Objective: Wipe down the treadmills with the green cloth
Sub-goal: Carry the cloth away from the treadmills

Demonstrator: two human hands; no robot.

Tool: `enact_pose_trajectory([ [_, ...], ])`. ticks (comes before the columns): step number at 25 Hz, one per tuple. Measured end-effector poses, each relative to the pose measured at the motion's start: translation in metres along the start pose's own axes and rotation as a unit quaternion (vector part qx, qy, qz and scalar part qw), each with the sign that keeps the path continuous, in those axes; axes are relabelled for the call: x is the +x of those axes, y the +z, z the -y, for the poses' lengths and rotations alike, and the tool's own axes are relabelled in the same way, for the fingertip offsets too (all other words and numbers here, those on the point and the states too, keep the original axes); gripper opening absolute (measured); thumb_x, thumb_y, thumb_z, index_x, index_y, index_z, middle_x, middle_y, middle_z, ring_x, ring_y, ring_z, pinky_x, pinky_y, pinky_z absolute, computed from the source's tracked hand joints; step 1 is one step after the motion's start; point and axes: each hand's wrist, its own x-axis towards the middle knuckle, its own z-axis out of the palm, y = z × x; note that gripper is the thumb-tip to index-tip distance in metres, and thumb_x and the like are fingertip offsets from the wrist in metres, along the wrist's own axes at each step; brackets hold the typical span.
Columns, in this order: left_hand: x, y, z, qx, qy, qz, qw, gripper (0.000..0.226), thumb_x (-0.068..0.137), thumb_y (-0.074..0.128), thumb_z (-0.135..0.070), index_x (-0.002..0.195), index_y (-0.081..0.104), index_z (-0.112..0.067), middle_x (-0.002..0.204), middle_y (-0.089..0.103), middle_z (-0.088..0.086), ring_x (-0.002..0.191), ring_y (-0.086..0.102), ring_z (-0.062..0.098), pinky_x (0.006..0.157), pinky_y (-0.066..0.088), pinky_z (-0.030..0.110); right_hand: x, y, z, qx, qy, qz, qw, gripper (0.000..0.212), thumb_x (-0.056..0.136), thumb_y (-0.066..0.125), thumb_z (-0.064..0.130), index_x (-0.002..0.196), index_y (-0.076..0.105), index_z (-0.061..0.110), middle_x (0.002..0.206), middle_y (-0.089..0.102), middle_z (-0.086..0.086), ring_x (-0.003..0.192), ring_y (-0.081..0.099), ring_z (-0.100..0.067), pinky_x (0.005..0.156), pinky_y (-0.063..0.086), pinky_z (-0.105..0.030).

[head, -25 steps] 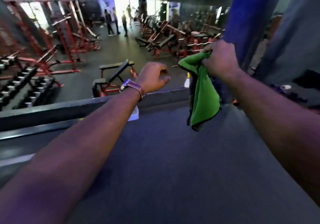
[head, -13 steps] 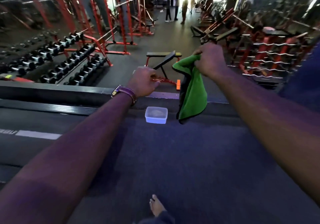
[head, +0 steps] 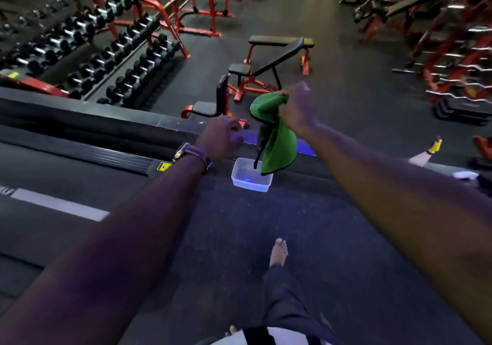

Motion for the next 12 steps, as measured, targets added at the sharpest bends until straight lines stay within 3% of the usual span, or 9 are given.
enact_pose_trajectory([
  [2,0.037,0.023,0.019,0.007,-0.027,0.022,0.999,0.032,0.074,0.065,-0.028,0.092,0.069,-0.002,0.094,0.068,0.018,0.087,0.062,0.033,0.077,0.048,0.037,0.042,0.038,-0.023,0.014,0.001,0.027,1.0,0.032,0.086,0.055,-0.003,0.115,0.067,0.004,0.12,0.052,-0.017,0.092,0.05,-0.017,0.065,0.036,-0.004],
  [3,0.059,0.037,0.029,0.01,-0.046,0.028,0.998,0.031,0.074,0.066,-0.028,0.091,0.069,-0.002,0.094,0.068,0.018,0.088,0.062,0.033,0.079,0.048,0.038,0.068,0.06,-0.034,0.03,0.006,0.043,0.999,0.034,0.086,0.053,-0.004,0.116,0.066,0.003,0.12,0.051,-0.017,0.092,0.047,-0.016,0.068,0.032,-0.005],
  [8,0.154,0.128,0.079,-0.021,-0.103,0.071,0.992,0.034,0.067,0.059,-0.03,0.087,0.07,-0.004,0.087,0.068,0.015,0.081,0.062,0.031,0.073,0.048,0.034,0.165,0.186,-0.096,0.053,0.06,0.189,0.979,0.031,0.093,0.047,0.004,0.121,0.058,-0.004,0.127,0.052,-0.023,0.118,0.049,-0.033,0.089,0.035,-0.025],
  [12,0.199,0.19,0.118,-0.055,-0.138,0.077,0.986,0.033,0.068,0.06,-0.03,0.09,0.07,-0.007,0.088,0.068,0.012,0.083,0.062,0.029,0.076,0.047,0.033,0.21,0.282,-0.131,0.037,0.054,0.249,0.966,0.03,0.095,0.045,0.006,0.122,0.057,-0.001,0.129,0.049,-0.023,0.12,0.048,-0.035,0.094,0.039,-0.032],
])
